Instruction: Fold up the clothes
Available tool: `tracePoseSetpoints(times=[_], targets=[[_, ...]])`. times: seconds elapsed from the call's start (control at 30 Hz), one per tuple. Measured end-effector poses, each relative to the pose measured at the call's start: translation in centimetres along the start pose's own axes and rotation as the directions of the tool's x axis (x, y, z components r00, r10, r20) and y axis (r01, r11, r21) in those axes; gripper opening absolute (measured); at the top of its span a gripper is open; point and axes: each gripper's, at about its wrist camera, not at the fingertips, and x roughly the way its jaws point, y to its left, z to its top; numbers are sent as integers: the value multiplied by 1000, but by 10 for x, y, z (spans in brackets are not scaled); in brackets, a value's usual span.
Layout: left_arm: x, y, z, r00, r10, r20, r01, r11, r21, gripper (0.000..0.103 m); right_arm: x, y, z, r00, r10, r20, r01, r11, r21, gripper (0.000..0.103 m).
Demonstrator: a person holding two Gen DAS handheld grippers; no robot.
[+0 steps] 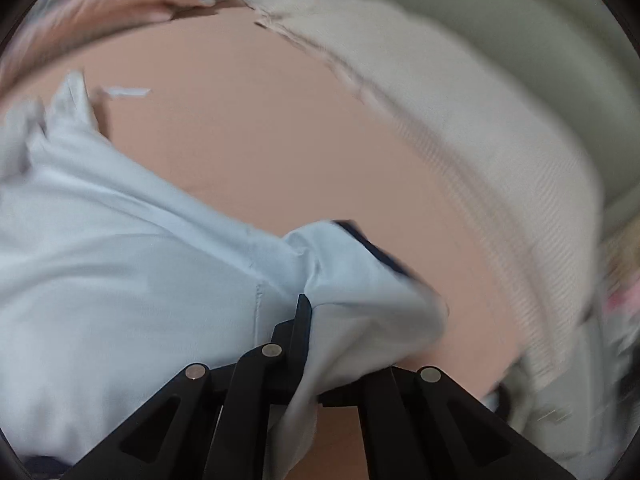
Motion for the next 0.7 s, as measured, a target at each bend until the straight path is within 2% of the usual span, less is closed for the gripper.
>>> tracePoseSetpoints(times=[0.07, 0.13, 0.2, 0.27, 0.33, 0.4, 0.47, 0.5, 0.53, 0.57, 0.6, 0.7], targets=[[-6, -5, 2, 999, -26, 26, 26, 1000, 6, 2, 1, -6, 5, 999, 36, -14, -36, 999, 23, 0], [-13, -18, 2, 997, -64, 40, 62, 996, 59, 3, 0, -8, 8, 999, 42, -20, -41, 999, 12, 5], [-21, -30, 0, 996, -83, 42, 79, 992, 94, 3, -1, -11, 10, 998, 48, -30, -48, 999, 2, 14], [-28, -39, -4, 993, -110, 40, 104, 987, 126, 3, -4, -17, 10, 998, 54, -28, -54, 999, 5, 44], [-30, -37, -11, 989, -150, 10, 147, 980, 134, 4, -9, -23, 10, 998, 69, -14, -69, 998, 1, 61], [-31, -41, -13, 983, -185, -23, 186, 974, 130, 6, -17, -27, 9, 996, 91, 1, -91, 996, -15, 64], [-29, -54, -14, 975, -215, -55, 220, 967, 124, 11, -26, -33, 9, 994, 111, 2, -111, 993, -26, 65], [-30, -62, -16, 970, -232, -67, 239, 963, 124, 23, -29, -35, 8, 993, 116, 1, -116, 993, -28, 65], [-33, -64, -22, 966, -249, -74, 256, 958, 128, 47, -34, -38, 8, 993, 120, 3, -120, 992, -31, 65], [-36, -66, -29, 963, -258, -82, 267, 954, 135, 62, -39, -40, 8, 992, 124, 6, -124, 992, -34, 65], [-38, -69, -31, 959, -270, -87, 280, 949, 144, 83, -44, -41, 7, 992, 128, 9, -128, 991, -34, 65], [-42, -81, -35, 947, -307, -97, 320, 931, 176, 84, -57, -46, 12, 989, 141, 34, -140, 990, -34, 65]])
